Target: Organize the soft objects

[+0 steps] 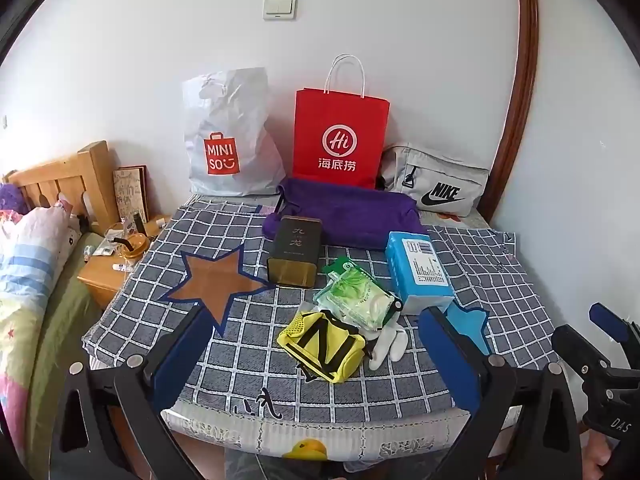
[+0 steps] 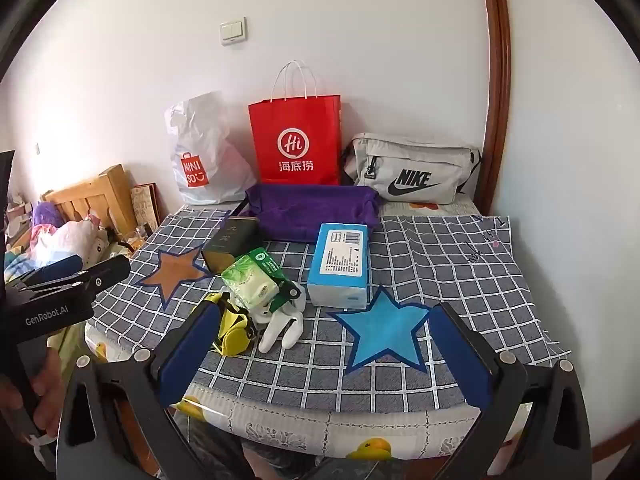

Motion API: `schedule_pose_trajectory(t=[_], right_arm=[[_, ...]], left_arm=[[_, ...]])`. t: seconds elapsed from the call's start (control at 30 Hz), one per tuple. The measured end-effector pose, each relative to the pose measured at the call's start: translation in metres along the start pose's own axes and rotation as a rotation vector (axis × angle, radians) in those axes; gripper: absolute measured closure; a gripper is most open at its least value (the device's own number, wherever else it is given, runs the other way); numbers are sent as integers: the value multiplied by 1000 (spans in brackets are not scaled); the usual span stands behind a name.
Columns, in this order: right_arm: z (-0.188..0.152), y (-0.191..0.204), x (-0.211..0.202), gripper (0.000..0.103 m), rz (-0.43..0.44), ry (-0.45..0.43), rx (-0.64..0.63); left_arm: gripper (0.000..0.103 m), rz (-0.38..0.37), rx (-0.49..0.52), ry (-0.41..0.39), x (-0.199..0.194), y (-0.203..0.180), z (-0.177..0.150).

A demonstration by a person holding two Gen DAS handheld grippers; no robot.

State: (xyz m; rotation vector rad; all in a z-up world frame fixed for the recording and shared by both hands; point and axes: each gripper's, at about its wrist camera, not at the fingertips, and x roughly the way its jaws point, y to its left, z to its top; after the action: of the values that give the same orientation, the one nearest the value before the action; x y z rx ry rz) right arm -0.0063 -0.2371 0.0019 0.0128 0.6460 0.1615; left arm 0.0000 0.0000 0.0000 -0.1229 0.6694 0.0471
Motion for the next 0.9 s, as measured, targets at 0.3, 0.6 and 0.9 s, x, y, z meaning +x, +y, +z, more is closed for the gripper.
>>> schedule_pose_trajectory(t=[0.3, 0.6, 0.9], right_arm=[[0, -1, -2, 0, 0, 2, 4], [2, -2, -6, 0, 2, -10, 9], [0, -2, -5, 0, 6, -12, 6]], left_arm=[[0, -7, 16, 6, -1, -1, 13], [0, -4, 36, -24, -7, -4, 1], [0, -5, 36, -24, -7, -6, 0]])
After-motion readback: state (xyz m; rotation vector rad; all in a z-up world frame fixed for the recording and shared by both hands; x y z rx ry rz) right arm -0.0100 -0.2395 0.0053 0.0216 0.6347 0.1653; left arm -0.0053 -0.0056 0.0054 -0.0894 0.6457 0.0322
